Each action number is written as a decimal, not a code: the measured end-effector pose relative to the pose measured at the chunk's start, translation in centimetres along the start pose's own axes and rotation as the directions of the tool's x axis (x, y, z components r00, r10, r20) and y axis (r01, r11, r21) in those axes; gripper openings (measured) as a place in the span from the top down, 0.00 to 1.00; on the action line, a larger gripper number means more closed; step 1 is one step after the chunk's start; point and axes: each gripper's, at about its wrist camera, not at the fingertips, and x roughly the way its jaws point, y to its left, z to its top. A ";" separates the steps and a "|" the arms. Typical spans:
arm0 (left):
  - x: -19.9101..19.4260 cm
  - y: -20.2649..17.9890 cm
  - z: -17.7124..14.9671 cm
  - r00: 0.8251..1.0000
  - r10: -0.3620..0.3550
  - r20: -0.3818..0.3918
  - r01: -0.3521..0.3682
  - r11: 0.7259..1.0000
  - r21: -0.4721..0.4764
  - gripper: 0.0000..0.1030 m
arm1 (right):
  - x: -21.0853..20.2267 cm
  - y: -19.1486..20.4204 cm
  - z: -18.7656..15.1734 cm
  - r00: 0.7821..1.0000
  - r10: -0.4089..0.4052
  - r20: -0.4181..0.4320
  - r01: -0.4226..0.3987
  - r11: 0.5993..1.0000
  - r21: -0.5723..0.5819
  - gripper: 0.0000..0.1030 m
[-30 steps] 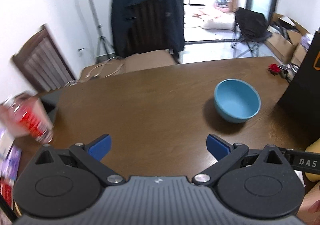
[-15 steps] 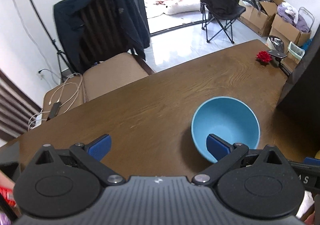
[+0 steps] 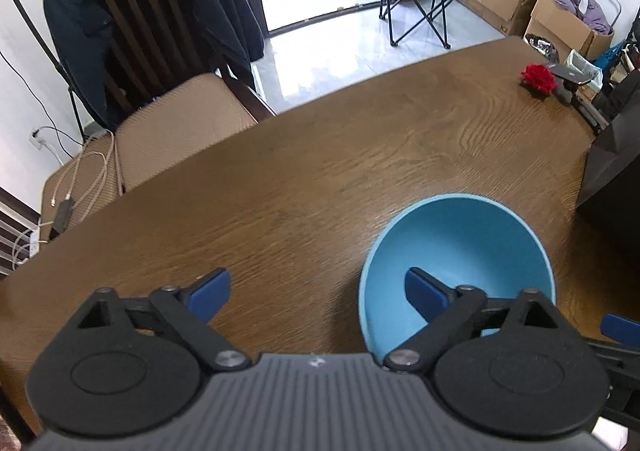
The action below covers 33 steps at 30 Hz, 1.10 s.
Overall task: Organize plates and bowls
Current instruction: 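Close both grippers on the third blue bowl's rim, then lift the third blue bowl with both grippers and carry it toward the stacked bowls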
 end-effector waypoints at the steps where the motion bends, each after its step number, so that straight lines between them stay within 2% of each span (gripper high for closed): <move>1: 0.3 -0.1 -0.1 1.000 -0.003 -0.005 0.003 1.000 -0.006 0.13 | 0.4 -0.1 0.1 1.000 0.002 -0.004 -0.002 1.000 0.001 0.20; 3: 1.0 -0.1 -0.1 1.000 -0.017 -0.012 0.017 1.000 -0.017 0.25 | 1.0 -0.2 0.2 1.000 0.005 -0.011 -0.005 1.000 0.005 0.24; 6: 1.7 -0.4 -0.3 0.999 -0.039 -0.017 0.039 0.999 -0.018 0.34 | 1.7 -0.5 0.4 1.000 0.016 -0.015 -0.015 1.000 0.019 0.37; 7: 2.0 -0.5 -0.3 0.999 -0.042 -0.017 0.042 0.999 -0.019 0.37 | 1.8 -0.6 0.5 1.000 0.020 -0.015 -0.019 1.000 0.023 0.42; 9: 2.3 -0.5 -0.2 0.998 -0.057 -0.020 0.056 0.998 -0.027 0.53 | 2.2 -0.7 0.6 0.999 0.027 -0.018 -0.027 0.999 0.021 0.53; 11: 2.6 -0.5 -0.2 0.997 -0.069 -0.025 0.068 0.997 -0.036 0.61 | 2.5 -0.7 0.5 0.999 0.036 -0.026 -0.036 0.999 0.020 0.63; 12: 2.7 -0.6 -0.1 0.997 -0.070 -0.026 0.069 0.997 -0.038 0.68 | 2.7 -0.6 0.6 0.999 0.042 -0.028 -0.041 0.999 0.018 0.64; 15: 2.9 -0.6 -0.1 0.996 -0.086 -0.025 0.084 0.996 -0.043 0.76 | 2.8 -0.3 0.6 0.998 0.061 -0.027 -0.060 0.998 0.011 0.69; 18: 2.9 -0.7 0.0 0.994 -0.105 -0.024 0.103 0.994 -0.044 0.81 | 3.0 -0.1 0.6 0.996 0.081 -0.029 -0.081 0.997 0.005 0.81; 20: 3.0 -0.7 0.1 0.994 -0.108 -0.022 0.107 0.994 -0.038 0.82 | 3.1 0.1 0.7 0.997 0.080 -0.024 -0.080 0.997 0.000 0.82; 24: 3.0 -1.0 0.0 0.993 -0.119 -0.018 0.119 0.992 -0.030 0.90 | 3.1 0.4 0.6 0.996 0.084 -0.020 -0.085 0.996 -0.006 0.87; 27: 3.0 -1.1 -0.1 0.994 -0.106 -0.010 0.106 0.994 -0.022 0.90 | 3.2 0.5 0.6 0.997 0.081 -0.011 -0.082 0.997 -0.017 0.89; 29: 3.0 -0.9 -0.2 0.995 -0.104 -0.007 0.103 0.994 -0.031 0.90 | 3.2 0.4 0.5 0.997 0.080 -0.005 -0.080 0.997 -0.015 0.94; 33: 2.7 -0.9 -0.4 0.995 -0.102 -0.001 0.102 0.994 -0.037 0.90 | 3.0 0.5 0.4 0.997 0.074 0.007 -0.074 0.997 -0.027 0.94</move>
